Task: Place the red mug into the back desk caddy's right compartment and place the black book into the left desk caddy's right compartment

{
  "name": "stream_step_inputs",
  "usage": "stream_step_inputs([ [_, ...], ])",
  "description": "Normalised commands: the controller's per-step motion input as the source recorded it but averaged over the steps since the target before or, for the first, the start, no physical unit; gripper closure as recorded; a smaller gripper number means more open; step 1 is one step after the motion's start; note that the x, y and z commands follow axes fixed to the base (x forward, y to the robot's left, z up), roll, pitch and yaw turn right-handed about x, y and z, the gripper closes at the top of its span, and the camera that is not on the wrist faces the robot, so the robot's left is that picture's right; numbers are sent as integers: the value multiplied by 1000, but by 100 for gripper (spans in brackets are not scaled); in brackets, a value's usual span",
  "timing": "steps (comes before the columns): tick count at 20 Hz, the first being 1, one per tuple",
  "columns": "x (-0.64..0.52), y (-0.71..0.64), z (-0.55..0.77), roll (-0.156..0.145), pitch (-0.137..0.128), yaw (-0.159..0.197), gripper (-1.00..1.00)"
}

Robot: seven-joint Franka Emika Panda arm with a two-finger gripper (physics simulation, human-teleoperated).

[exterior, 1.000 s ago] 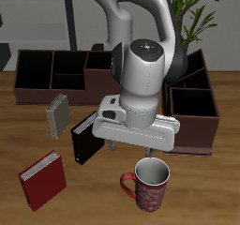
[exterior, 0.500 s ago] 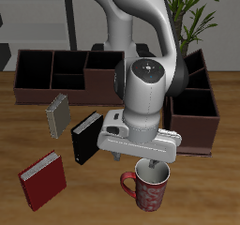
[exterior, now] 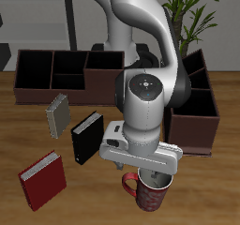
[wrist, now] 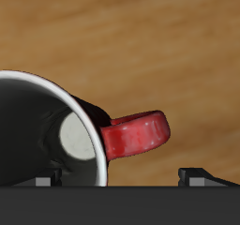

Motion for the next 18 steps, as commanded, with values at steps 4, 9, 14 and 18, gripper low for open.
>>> stream_step_inputs([
  [4,-80,134,-80,19,18,-48,100],
  [9,-80,232,44,41,5,-11,100],
  [14,-85,171,206,39,-16,24,100],
  [18,-88,-29,310,2,-27,21,100],
])
